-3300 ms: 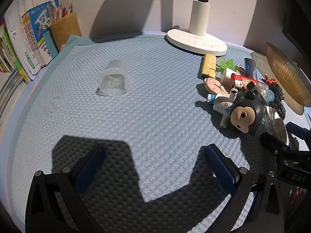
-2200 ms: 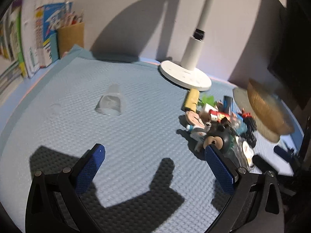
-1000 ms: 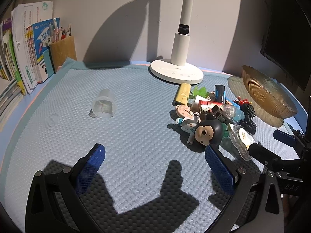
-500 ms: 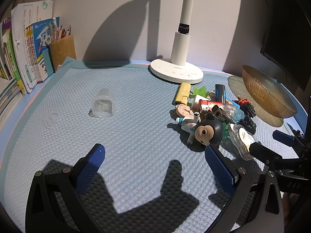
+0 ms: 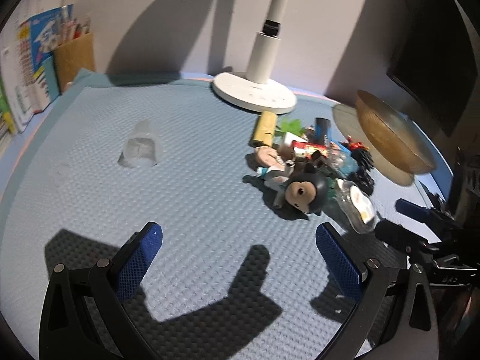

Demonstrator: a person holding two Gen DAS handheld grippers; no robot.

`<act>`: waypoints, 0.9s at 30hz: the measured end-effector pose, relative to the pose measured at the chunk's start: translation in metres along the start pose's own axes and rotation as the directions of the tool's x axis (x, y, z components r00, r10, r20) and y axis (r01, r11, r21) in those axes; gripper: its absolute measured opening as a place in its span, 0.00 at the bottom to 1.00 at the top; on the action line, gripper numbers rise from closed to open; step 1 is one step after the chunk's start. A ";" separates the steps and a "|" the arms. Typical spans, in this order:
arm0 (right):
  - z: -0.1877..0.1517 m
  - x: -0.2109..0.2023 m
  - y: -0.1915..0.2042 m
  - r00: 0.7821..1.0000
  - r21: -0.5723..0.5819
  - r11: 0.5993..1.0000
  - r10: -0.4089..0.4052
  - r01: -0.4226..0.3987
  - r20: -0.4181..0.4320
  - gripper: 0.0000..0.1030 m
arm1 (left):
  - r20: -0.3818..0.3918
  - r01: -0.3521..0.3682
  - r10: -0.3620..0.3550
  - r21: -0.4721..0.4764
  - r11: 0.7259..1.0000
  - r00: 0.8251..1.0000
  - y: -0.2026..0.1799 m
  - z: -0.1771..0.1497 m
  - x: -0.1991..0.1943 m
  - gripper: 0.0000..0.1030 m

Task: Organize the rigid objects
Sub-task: 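Grasp the monkey figurine with the left tool while the right tool grasps the clear tape dispenser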

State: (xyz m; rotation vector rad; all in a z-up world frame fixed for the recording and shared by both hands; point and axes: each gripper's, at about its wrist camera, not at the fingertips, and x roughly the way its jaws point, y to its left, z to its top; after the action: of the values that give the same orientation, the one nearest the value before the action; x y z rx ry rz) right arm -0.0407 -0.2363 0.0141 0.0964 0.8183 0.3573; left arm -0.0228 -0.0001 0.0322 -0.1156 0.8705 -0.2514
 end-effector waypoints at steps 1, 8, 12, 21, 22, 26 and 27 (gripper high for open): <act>-0.001 -0.001 0.000 1.000 -0.003 1.000 0.030 -0.030 -0.009 0.95 | -0.017 0.011 -0.011 0.016 1.000 1.000 -0.002 0.003 0.002 0.99; 0.004 0.019 0.005 0.992 -0.038 0.997 0.066 -0.071 -0.107 0.70 | -0.126 0.117 -0.114 0.013 0.993 0.985 -0.025 0.028 0.039 0.92; 0.012 0.032 0.012 0.993 -0.083 0.996 0.016 -0.025 -0.117 0.58 | -0.156 0.124 -0.123 0.001 0.992 0.980 -0.035 0.033 0.057 0.62; 0.011 0.025 0.012 0.996 -0.096 0.995 0.015 -0.023 -0.087 0.47 | -0.110 0.111 -0.099 0.109 0.988 0.989 -0.039 0.022 0.035 0.37; 0.009 0.019 0.010 0.995 -0.070 0.997 0.039 -0.046 -0.092 0.47 | -0.112 0.120 -0.107 0.120 0.985 0.988 -0.037 0.018 0.031 0.37; -0.007 -0.006 0.006 0.992 -0.036 0.999 0.020 -0.025 -0.126 0.47 | -0.130 0.127 -0.098 0.232 0.965 0.987 -0.031 -0.003 0.012 0.37; -0.013 -0.011 0.005 0.988 -0.033 0.999 -0.018 0.013 -0.155 0.47 | -0.129 0.126 -0.094 0.267 0.955 0.987 -0.030 -0.009 0.005 0.37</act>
State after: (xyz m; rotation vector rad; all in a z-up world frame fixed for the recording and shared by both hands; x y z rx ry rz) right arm -0.0587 -0.2362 0.0138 0.0328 0.9669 0.3665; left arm -0.0313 -0.0304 0.0287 0.1103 0.9365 -0.4849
